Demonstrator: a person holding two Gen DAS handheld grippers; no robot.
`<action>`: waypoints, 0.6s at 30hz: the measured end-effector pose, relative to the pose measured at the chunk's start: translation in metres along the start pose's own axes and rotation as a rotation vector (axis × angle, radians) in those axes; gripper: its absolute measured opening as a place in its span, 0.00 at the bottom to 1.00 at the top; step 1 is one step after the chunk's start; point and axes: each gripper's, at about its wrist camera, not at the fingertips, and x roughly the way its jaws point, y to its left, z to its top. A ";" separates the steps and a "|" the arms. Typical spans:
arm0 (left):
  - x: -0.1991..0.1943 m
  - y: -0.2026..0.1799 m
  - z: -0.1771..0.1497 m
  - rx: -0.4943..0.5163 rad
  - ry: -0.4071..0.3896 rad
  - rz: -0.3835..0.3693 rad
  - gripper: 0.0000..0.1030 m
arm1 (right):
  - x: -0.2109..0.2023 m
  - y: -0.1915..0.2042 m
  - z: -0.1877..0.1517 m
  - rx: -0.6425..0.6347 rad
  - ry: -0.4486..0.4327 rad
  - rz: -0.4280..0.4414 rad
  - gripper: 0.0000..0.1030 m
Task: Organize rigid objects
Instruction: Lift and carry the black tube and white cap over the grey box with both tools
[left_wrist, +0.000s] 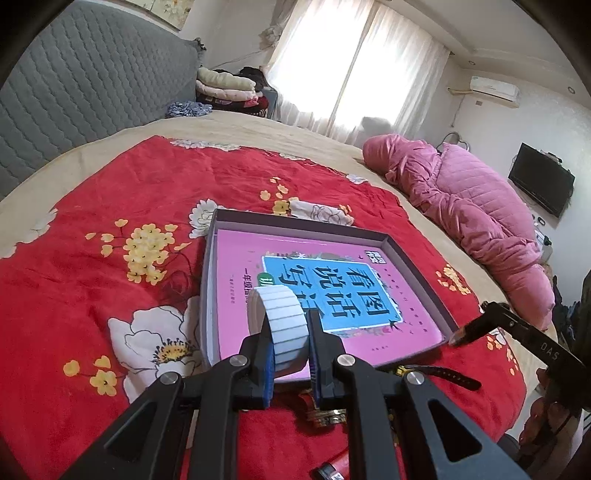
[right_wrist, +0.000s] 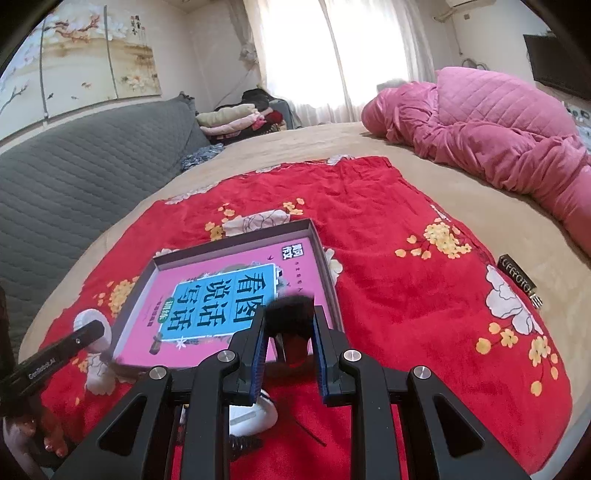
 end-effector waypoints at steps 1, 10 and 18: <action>0.002 0.002 0.001 -0.006 0.002 0.000 0.15 | 0.002 0.000 0.001 0.003 0.000 -0.001 0.22; 0.017 0.004 0.001 0.005 0.004 0.009 0.15 | 0.024 -0.004 0.007 -0.020 0.008 -0.030 0.21; 0.026 0.002 -0.001 0.016 0.023 -0.016 0.15 | 0.016 -0.025 0.002 0.070 0.047 0.101 0.24</action>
